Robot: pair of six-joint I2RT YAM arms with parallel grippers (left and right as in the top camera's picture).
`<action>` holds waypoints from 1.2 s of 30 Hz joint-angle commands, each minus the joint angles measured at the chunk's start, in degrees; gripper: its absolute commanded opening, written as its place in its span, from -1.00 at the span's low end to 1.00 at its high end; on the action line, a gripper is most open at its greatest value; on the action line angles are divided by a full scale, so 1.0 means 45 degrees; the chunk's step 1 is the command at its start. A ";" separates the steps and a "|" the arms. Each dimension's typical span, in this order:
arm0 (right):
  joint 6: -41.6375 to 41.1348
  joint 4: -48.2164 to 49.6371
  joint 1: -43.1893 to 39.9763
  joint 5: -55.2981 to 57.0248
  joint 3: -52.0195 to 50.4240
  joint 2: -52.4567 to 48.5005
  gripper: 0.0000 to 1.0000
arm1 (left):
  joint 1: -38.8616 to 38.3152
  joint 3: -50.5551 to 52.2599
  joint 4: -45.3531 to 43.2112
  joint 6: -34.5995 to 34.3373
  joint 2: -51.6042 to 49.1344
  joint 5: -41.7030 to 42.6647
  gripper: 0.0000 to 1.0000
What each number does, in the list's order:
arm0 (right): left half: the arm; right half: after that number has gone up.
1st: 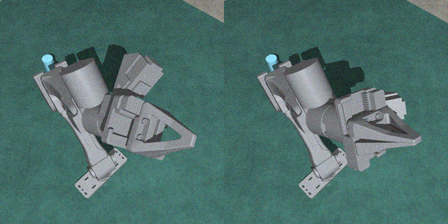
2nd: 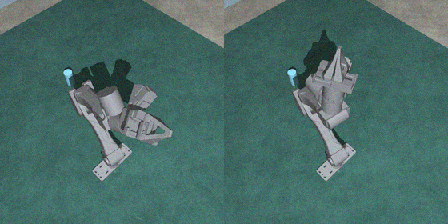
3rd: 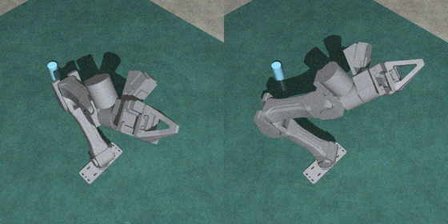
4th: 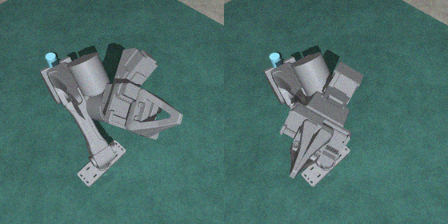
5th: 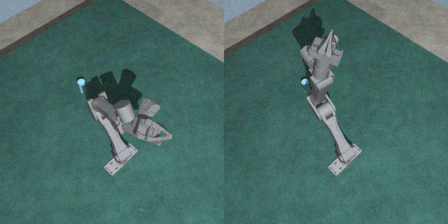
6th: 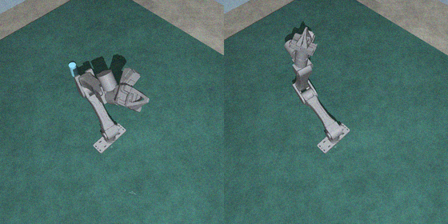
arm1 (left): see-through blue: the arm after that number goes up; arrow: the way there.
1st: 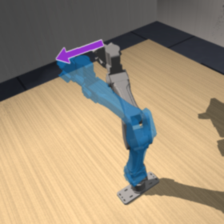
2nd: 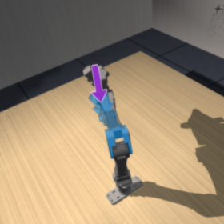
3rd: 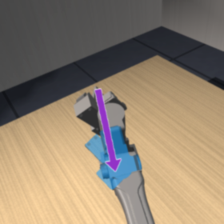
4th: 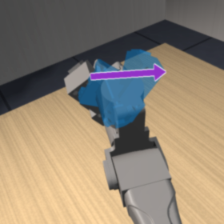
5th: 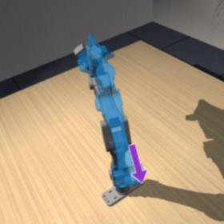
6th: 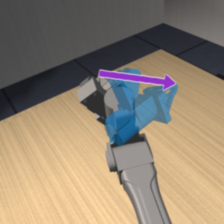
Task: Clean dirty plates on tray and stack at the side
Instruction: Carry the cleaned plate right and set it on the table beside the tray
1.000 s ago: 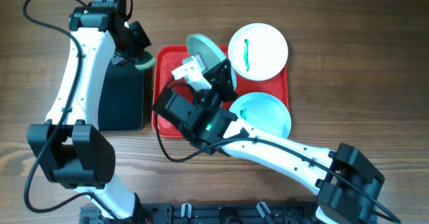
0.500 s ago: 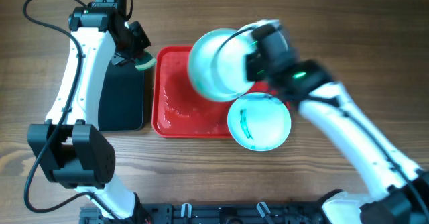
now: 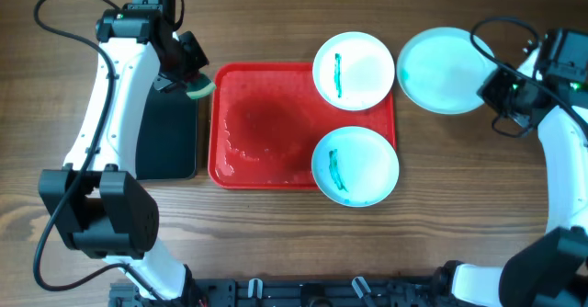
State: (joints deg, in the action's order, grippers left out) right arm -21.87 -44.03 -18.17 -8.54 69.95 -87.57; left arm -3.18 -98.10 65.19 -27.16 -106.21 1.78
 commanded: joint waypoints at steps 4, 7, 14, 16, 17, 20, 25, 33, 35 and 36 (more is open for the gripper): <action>-0.0189 0.2093 -0.0291 0.0398 -0.2181 -0.0675 -0.91 | -0.0355 -0.0092 0.0000 -0.0165 0.0078 0.0068 -0.92; -0.0588 0.3133 -0.0291 0.1379 -0.3230 -0.0792 -0.92 | -0.0355 -0.0092 0.0000 -0.0165 0.0078 0.0068 -0.92; -0.0491 0.5270 -0.0287 0.1613 -0.4877 -0.1428 -0.88 | -0.0355 -0.0092 0.0000 -0.0165 0.0078 0.0068 -0.92; -0.0427 0.5187 -0.0287 0.1447 -0.4877 -0.1535 -0.45 | -0.0355 -0.0092 0.0005 -0.0165 0.0078 0.0068 -0.92; -0.0010 0.5110 -0.0287 0.0874 -0.4862 -0.1535 -0.26 | -0.0355 -0.0092 0.0005 -0.0160 0.0078 0.0068 -0.92; 0.0529 0.3682 -0.0287 -0.1069 -0.4255 -0.1205 -0.28 | -0.0355 -0.0092 0.0010 -0.0058 0.0078 0.0073 -0.92; 0.1443 0.0427 0.0063 -0.1622 -0.2817 0.0447 -0.26 | -0.0355 -0.0092 0.0097 0.0981 0.0078 0.0486 -0.92; 0.1132 -0.1739 0.2973 -0.2880 -0.3784 0.1151 -0.11 | -0.0355 -0.0092 0.0160 0.1083 0.0078 0.0588 -0.92; 0.1083 -0.1511 0.3410 -0.2866 -0.4226 0.1151 -0.11 | -0.0355 -0.0092 0.0199 0.1083 0.0078 0.0597 -0.92; 0.1098 -0.1234 0.3667 -0.2754 -0.4488 0.1151 -0.11 | -0.0355 -0.0092 0.0214 0.1083 0.0078 0.0597 -0.92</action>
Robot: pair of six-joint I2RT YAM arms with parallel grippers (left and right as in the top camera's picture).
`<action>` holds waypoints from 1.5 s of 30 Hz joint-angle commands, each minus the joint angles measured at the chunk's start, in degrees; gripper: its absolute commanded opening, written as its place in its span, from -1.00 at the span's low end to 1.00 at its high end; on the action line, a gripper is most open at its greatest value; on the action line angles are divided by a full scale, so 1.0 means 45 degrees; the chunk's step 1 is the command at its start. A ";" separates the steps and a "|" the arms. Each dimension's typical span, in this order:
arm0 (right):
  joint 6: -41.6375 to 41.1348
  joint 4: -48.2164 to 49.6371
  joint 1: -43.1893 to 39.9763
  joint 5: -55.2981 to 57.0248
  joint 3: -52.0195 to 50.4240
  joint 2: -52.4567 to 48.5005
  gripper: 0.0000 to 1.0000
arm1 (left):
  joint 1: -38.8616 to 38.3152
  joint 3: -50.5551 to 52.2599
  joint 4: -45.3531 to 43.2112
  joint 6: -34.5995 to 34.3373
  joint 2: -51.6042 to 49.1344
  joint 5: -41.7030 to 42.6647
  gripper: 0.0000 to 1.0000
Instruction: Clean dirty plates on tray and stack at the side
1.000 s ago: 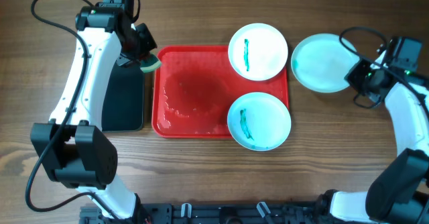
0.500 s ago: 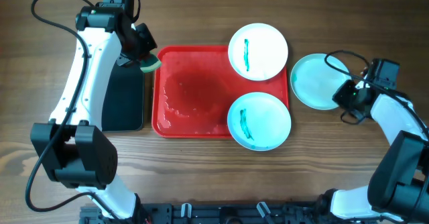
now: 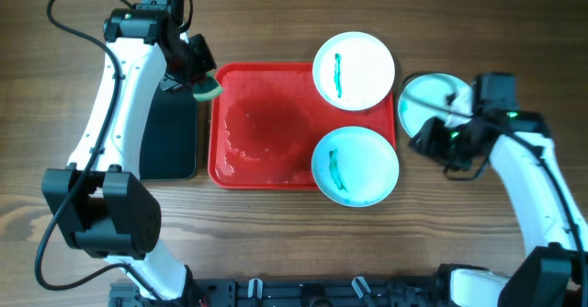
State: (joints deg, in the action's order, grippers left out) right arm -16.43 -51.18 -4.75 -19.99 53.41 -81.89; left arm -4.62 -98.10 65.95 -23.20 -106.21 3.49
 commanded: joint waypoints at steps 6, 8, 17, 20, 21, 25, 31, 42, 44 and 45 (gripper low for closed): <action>-0.0117 0.1685 0.1773 0.0767 -0.1836 -0.0117 -0.11 | -0.0034 -0.0092 0.0063 0.0209 0.0078 0.0219 -0.92; -0.0073 0.2021 0.2093 0.0835 -0.2093 -0.0117 -0.13 | -0.0034 -0.0092 0.0083 0.0209 0.0078 0.0219 -0.92; -0.0112 0.2657 0.2331 0.1778 -0.2623 -0.0117 -0.39 | -0.0034 -0.0092 0.0073 0.0209 0.0078 0.0214 -0.92; -0.0379 0.2803 0.2331 0.1783 -0.2623 -0.0117 -0.50 | -0.0034 -0.0092 0.0063 0.0209 0.0078 0.0214 -0.92; -0.0379 0.2827 0.2331 0.1787 -0.2623 -0.0117 -0.52 | -0.0034 -0.0092 0.0063 0.0209 0.0078 0.0209 -0.92; -0.0398 0.2992 0.2331 0.1865 -0.2623 -0.0267 -0.52 | -0.0034 -0.0092 0.0068 0.0209 0.0078 0.0209 -0.92; -0.0398 0.3206 0.2331 0.1860 -0.2623 -0.0685 -0.78 | -0.0034 -0.0092 0.0063 0.0209 0.0078 0.0209 -0.92; -0.1316 0.1885 0.2696 0.0311 -0.1360 -0.0661 -0.91 | -0.0034 -0.0092 0.0063 0.0204 0.0078 0.0209 -0.92; -0.2249 0.2108 0.3279 0.0282 -0.0986 -0.0665 -0.91 | -0.0034 -0.0092 0.0063 0.0204 0.0078 0.0209 -0.92; -0.2861 0.2569 0.3638 0.0282 -0.0937 -0.0665 -0.91 | -0.0034 -0.0092 0.0063 0.0204 0.0078 0.0209 -0.92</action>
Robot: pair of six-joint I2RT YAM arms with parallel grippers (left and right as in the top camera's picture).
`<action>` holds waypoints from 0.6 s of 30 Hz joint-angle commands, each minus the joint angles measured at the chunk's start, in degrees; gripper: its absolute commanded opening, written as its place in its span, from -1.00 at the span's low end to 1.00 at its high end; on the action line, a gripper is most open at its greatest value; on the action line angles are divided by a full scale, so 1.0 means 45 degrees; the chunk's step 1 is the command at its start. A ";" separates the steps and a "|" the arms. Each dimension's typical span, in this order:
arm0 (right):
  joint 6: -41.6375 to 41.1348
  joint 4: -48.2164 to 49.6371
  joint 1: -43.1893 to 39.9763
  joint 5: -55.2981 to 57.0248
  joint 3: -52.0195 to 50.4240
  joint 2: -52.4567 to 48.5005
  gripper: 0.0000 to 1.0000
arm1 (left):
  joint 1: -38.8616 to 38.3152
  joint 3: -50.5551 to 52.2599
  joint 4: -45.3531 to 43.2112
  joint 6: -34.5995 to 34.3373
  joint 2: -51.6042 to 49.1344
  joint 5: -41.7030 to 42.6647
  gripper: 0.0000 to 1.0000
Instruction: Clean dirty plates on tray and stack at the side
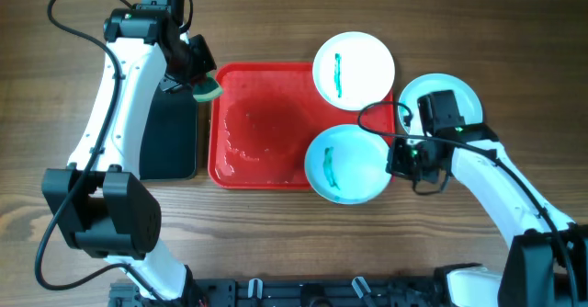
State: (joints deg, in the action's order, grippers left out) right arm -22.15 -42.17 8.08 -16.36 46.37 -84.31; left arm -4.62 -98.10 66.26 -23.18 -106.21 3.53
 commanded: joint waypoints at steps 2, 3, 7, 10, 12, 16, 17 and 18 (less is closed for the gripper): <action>-0.2628 0.1588 0.1472 -0.0520 0.0627 -0.0151 -0.91 | -0.0034 -0.0092 -0.0005 0.0199 0.0078 0.0199 -0.92; -0.3089 0.2040 0.1783 -0.0515 0.0627 -0.0160 -0.91 | -0.0034 -0.0092 -0.0005 0.0199 0.0078 0.0199 -0.92; -0.5493 0.4041 0.3526 0.0855 0.0627 -0.0389 -0.91 | -0.0034 -0.0092 -0.0024 0.0194 0.0078 0.0204 -0.92; -0.6591 0.5979 0.4478 0.1787 0.0627 -0.1375 -0.91 | -0.0034 -0.0092 -0.0039 0.0194 0.0078 0.0204 -0.92; -0.6785 0.6761 0.4619 0.1783 0.0685 -0.1972 -0.91 | -0.0034 -0.0092 -0.0049 0.0194 0.0078 0.0204 -0.92; -0.6732 0.7368 0.4765 0.1710 0.1370 -0.3531 -0.91 | -0.0034 -0.0092 -0.0053 0.0194 0.0078 0.0199 -0.92; -0.6465 0.7519 0.4857 0.1481 0.1729 -0.4090 -0.91 | -0.0034 -0.0092 -0.0053 0.0194 0.0078 0.0204 -0.92; -0.6149 0.7660 0.4945 0.1180 0.2021 -0.4517 -0.91 | -0.0034 -0.0092 -0.0053 0.0194 0.0078 0.0204 -0.92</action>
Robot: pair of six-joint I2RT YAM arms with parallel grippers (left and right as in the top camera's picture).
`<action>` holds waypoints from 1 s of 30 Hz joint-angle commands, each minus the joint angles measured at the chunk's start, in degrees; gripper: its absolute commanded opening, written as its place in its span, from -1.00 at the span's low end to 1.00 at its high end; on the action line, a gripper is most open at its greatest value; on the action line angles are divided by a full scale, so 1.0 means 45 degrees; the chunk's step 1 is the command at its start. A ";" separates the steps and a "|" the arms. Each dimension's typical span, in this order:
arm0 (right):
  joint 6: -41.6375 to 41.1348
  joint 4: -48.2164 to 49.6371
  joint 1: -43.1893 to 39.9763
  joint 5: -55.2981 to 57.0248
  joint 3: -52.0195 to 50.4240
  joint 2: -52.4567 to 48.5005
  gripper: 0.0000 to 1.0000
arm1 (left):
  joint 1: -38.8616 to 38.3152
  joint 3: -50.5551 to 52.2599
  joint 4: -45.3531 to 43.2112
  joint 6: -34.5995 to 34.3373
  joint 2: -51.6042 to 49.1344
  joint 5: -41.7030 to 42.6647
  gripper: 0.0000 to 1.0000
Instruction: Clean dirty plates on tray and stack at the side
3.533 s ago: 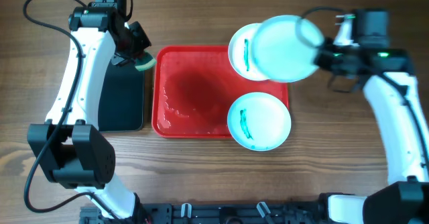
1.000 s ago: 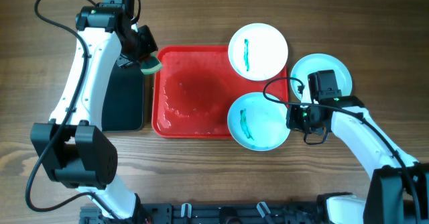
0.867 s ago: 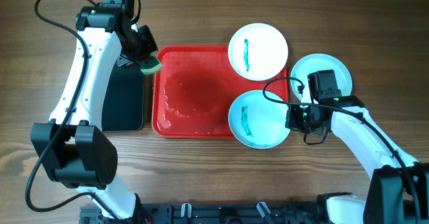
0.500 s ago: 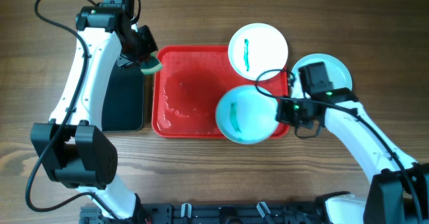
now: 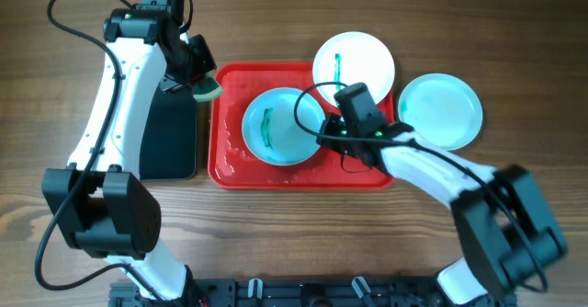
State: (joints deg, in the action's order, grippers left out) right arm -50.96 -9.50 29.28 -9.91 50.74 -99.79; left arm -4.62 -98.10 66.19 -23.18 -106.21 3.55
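Observation:
A red tray lies mid-table. A white plate with a green smear sits in the tray's middle, and my right gripper is shut on its right rim. A second smeared plate rests on the tray's far right corner. A clean plate lies on the table right of the tray. My left gripper is shut on a green sponge over the tray's far left corner.
A black mat lies along the tray's left side under the left arm. Cables trail from both arms. Bare wooden table surrounds the tray.
The right gripper has moved left with the near smeared plate, from the tray's near right corner to its middle. The left arm and sponge have not moved.
The right gripper was at a clean plate at the far right, with both smeared plates on the tray's right side. The clean plate then lay right of the tray. The gripper then stood at the near smeared plate's rim, and now holds it mid-tray.

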 commanded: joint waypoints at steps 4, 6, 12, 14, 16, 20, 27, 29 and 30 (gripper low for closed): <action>0.0699 0.0379 0.0680 -0.0476 0.2069 -0.2254 -0.91 | -0.0034 -0.0087 -0.0039 0.0194 0.0078 0.0199 -0.92; 0.1107 0.0272 0.0792 -0.0461 0.2297 -0.2380 -0.84 | -0.0034 -0.0083 -0.0034 0.0194 0.0073 0.0199 -0.92; 0.3220 -0.1350 0.0291 -0.0476 0.3191 -0.2351 -0.20 | -0.0034 -0.0083 -0.0034 0.0185 0.0063 0.0199 -0.92; 0.4784 -0.1647 0.0015 -0.0481 0.3589 -0.2351 -0.22 | -0.0049 -0.0083 -0.0039 0.0049 -0.0029 0.0204 -0.92; 0.5897 -0.1404 -0.0015 -0.0481 0.3609 -0.2356 -0.25 | -0.0107 -0.0083 -0.0078 0.0049 -0.0155 0.0209 -0.92; 0.7174 -0.1039 -0.0010 -0.0631 0.3609 -0.2560 -0.35 | -0.0384 -0.0083 -0.0087 0.0049 -0.0593 0.0204 -0.92; 0.6717 -0.0544 0.0000 -0.1200 0.3609 -0.3400 -0.55 | -0.0869 -0.0083 -0.0369 0.0049 -0.1122 0.0204 -0.92; 0.6402 -0.0296 0.0000 -0.1195 0.3609 -0.3424 -0.67 | -0.0957 -0.0083 -0.0486 0.0049 -0.1243 0.0204 -0.92; 0.6173 -0.0170 0.0000 -0.1200 0.3609 -0.3424 -0.75 | -0.1020 -0.0083 -0.0568 0.0049 -0.1345 0.0204 -0.92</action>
State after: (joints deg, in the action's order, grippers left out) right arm -21.19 -11.42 29.15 -14.55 66.11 -113.75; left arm -8.49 -98.10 64.42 -23.20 -110.83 3.55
